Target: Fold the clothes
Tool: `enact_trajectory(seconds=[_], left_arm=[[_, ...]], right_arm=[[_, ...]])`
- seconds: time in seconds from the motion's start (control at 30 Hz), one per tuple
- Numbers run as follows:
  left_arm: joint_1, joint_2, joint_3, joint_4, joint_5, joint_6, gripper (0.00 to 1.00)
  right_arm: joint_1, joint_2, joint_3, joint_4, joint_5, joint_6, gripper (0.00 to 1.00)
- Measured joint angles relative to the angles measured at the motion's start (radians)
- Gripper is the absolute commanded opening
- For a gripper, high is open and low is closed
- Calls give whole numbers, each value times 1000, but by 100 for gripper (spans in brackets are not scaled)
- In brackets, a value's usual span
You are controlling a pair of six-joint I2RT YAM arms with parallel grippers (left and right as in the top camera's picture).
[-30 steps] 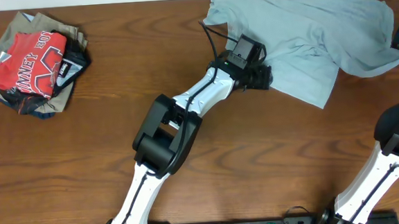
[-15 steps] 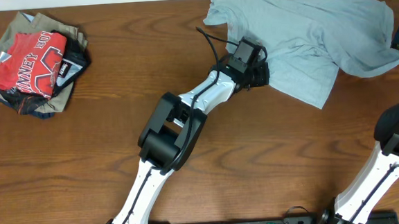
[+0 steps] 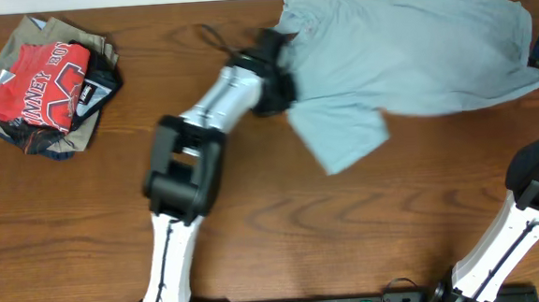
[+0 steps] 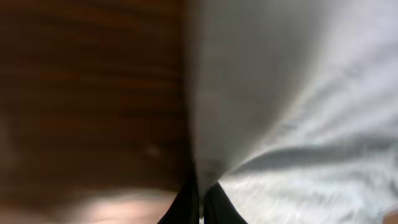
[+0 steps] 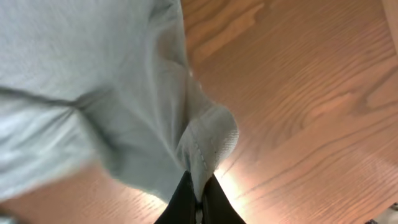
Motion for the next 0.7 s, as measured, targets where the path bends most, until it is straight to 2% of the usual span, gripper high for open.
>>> enact_trajectory(seconds=[0.13,0.27,0.5,0.6,0.7], left_arm=[[125,-23,-7,-140,-15,45,6],[211,-56,-10,-270,-10,95,6],[215,-97,-11,-578,-3,205,6],[206,-97,-13,-626,-2,247,6],[206,-97,-13,-608,-2,275,6]], right_arm=[[0,0,-9,-26,-22,0,1],[0,0,-91,-31,-32,5,1],[-4,0,-278,-55,-31,49,1],[-20,2,-336,-52,-29,67,1],[-42,2,-363,-50,-27,79,1]])
